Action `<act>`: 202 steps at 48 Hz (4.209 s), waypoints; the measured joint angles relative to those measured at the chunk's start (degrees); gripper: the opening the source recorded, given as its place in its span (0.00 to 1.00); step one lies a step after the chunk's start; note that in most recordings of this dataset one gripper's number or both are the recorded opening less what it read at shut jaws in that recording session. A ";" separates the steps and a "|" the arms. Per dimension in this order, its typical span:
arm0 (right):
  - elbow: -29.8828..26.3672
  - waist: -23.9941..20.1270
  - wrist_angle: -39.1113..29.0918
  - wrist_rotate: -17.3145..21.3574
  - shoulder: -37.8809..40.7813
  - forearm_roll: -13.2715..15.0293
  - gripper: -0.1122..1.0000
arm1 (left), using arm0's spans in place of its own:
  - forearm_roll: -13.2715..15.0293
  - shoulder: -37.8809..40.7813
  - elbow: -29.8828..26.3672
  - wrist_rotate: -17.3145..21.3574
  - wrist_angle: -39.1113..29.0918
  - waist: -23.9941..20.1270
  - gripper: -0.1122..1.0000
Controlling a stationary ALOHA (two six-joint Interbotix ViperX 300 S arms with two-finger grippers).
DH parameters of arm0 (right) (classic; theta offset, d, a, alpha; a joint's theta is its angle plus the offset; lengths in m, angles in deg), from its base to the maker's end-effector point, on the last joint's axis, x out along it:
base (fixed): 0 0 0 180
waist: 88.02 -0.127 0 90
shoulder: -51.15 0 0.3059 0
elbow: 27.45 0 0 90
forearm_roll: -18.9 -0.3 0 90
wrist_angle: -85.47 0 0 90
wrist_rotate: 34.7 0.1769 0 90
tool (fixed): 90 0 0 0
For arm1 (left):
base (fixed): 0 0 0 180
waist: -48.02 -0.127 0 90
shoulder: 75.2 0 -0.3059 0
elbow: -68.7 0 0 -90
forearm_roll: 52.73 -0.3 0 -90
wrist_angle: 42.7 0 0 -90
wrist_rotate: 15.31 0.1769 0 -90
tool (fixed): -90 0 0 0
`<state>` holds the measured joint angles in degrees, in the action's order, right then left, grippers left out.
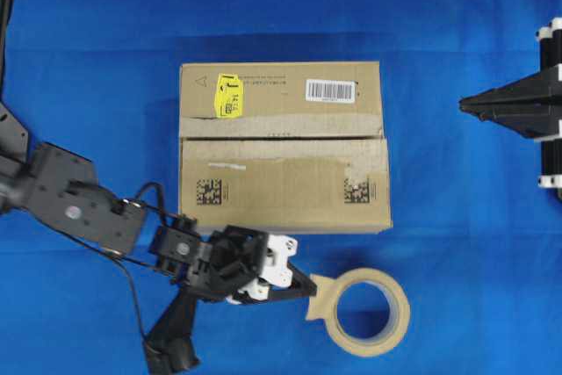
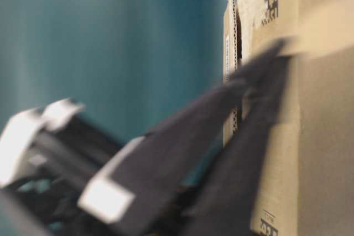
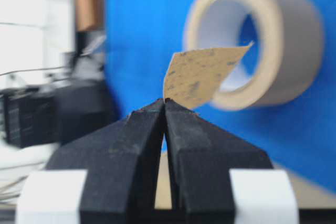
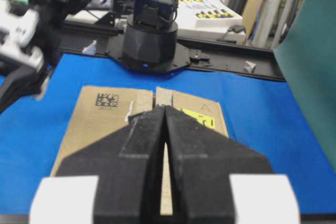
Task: Apply tape along the seams of the closed cardboard box to seal it securely.
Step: 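Pull the tape strip up and over onto the box's top seam, then bring the right gripper in to grasp the tape strip's other end, then hold the strip with both grippers and lay it across the seam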
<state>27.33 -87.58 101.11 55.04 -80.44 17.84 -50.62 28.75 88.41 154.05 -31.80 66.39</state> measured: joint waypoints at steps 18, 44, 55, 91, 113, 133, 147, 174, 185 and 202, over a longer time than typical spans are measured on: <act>0.00 0.00 -0.09 0.00 0.88 0.00 0.11 | 0.09 -7.82 4.66 5.36 0.62 -11.16 0.11; 0.00 0.00 0.00 -0.26 2.37 0.00 0.11 | 0.00 -9.76 8.17 4.83 -0.44 -20.65 0.11; 0.00 -0.09 0.00 -0.26 2.46 0.09 0.11 | 0.00 -9.76 9.49 4.66 -4.83 -20.65 0.11; -0.44 0.00 1.67 0.88 6.94 0.00 0.11 | 0.00 -10.55 11.34 4.66 -11.16 -20.65 0.11; -9.32 0.00 7.12 2.81 24.35 -1.32 0.66 | 0.00 -10.55 11.25 4.66 -11.16 -20.65 0.11; -18.72 1.41 7.12 2.90 39.55 -2.11 0.54 | 0.00 -10.55 11.34 4.66 -11.87 -20.65 0.11; -22.41 2.29 4.31 2.90 47.29 -2.29 0.54 | 0.00 -10.55 11.25 4.66 -12.39 -20.65 0.11; -23.20 2.29 3.25 3.08 53.35 -3.25 0.53 | 0.00 -10.55 11.34 4.66 -12.39 -20.65 0.11; -23.20 1.93 2.64 2.99 53.79 -4.22 0.53 | 0.00 -10.46 11.25 4.57 -12.39 -20.83 0.11; -23.38 1.93 2.64 2.99 53.88 -4.83 0.53 | 0.00 -10.46 11.25 3.96 -12.30 -21.36 0.51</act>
<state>3.95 -85.65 103.75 58.02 -26.57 13.01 -50.62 18.29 99.66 158.01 -44.10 45.04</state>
